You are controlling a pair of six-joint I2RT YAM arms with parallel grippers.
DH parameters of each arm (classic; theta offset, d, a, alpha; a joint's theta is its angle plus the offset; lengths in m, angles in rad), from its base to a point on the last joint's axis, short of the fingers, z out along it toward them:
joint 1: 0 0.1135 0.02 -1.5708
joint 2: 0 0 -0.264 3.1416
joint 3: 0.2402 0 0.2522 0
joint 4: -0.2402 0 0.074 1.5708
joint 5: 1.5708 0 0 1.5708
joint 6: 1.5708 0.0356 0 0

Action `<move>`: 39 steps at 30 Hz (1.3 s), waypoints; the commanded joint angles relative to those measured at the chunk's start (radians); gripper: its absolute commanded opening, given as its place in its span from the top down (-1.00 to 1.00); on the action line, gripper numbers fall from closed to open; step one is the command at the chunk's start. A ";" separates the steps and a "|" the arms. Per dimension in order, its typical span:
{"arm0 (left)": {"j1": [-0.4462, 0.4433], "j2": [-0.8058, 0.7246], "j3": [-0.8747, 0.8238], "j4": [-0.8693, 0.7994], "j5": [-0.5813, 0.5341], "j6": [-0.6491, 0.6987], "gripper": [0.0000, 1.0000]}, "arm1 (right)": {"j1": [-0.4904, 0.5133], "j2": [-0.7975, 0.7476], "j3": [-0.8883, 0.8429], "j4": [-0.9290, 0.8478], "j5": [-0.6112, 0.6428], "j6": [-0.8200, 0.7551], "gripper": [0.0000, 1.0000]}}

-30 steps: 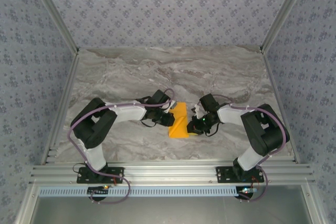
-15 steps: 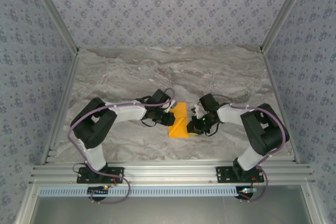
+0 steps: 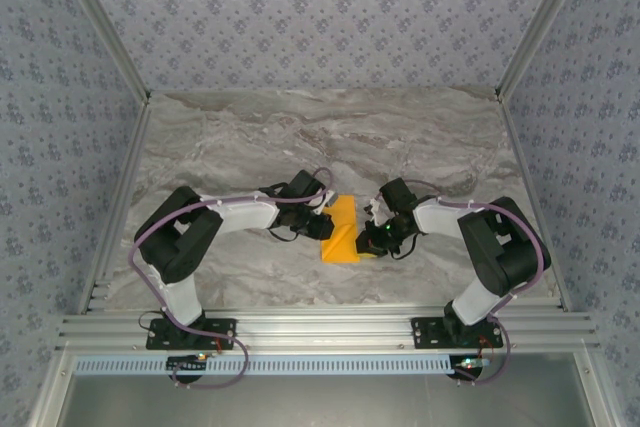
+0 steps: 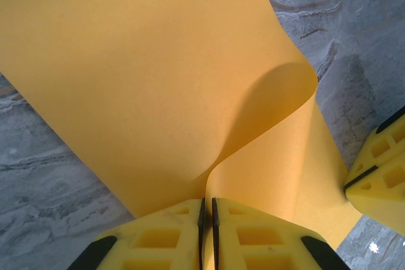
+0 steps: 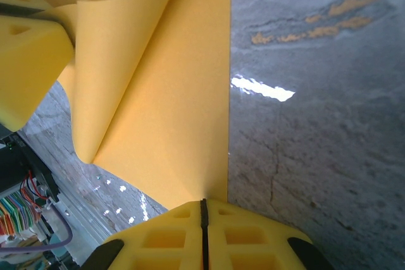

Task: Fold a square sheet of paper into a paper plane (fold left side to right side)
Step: Fold the triangle a second time at the center of the table.

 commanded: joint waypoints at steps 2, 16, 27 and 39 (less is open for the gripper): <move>0.006 0.012 0.027 0.013 0.018 0.019 0.76 | 0.010 0.046 -0.018 -0.071 0.072 -0.017 0.80; 0.006 0.039 0.027 0.007 0.019 0.021 0.76 | 0.013 0.047 -0.018 -0.072 0.074 -0.017 0.80; 0.007 0.045 0.023 -0.004 0.018 0.022 0.76 | -0.003 -0.022 -0.025 -0.010 0.021 -0.003 0.80; 0.004 0.044 0.023 -0.012 0.015 0.024 0.76 | -0.011 -0.099 0.038 0.228 -0.031 0.131 0.83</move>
